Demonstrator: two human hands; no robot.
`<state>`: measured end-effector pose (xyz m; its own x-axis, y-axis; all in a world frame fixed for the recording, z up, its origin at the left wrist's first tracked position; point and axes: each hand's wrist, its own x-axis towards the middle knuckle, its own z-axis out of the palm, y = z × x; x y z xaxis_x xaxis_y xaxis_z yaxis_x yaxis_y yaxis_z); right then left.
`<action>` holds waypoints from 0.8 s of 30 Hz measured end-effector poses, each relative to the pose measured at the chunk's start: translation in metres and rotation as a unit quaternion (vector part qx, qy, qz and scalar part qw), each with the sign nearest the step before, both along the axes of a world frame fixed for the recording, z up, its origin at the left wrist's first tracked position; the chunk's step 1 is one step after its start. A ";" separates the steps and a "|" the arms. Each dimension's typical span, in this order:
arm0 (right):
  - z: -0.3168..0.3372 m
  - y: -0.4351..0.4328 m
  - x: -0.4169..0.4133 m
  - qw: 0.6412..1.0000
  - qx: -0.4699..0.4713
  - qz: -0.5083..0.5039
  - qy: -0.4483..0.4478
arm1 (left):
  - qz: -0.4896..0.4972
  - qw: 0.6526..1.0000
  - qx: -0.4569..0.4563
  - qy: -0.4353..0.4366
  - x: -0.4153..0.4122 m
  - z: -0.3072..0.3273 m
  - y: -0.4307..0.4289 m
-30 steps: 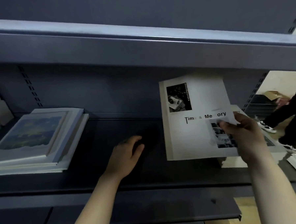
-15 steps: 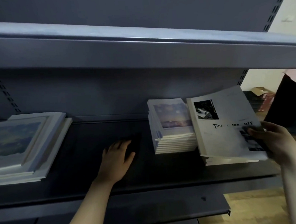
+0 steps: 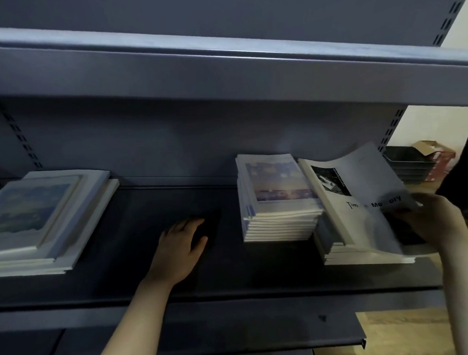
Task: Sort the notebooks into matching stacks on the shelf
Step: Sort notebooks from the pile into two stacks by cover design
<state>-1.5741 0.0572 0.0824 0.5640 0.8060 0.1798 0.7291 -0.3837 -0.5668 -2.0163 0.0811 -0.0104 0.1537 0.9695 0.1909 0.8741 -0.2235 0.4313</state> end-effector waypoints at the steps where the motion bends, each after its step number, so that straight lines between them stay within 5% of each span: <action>1: -0.001 0.001 0.001 1.000 -0.003 -0.005 -0.010 | 0.000 1.000 0.001 -0.002 0.000 0.000 0.000; 7: 0.000 0.003 0.011 0.997 -0.002 -0.020 -0.072 | 0.013 1.000 0.009 0.000 0.002 0.002 -0.001; 24: -0.002 0.007 0.002 0.999 0.004 0.015 -0.052 | 0.122 0.992 0.016 0.017 0.041 0.006 0.003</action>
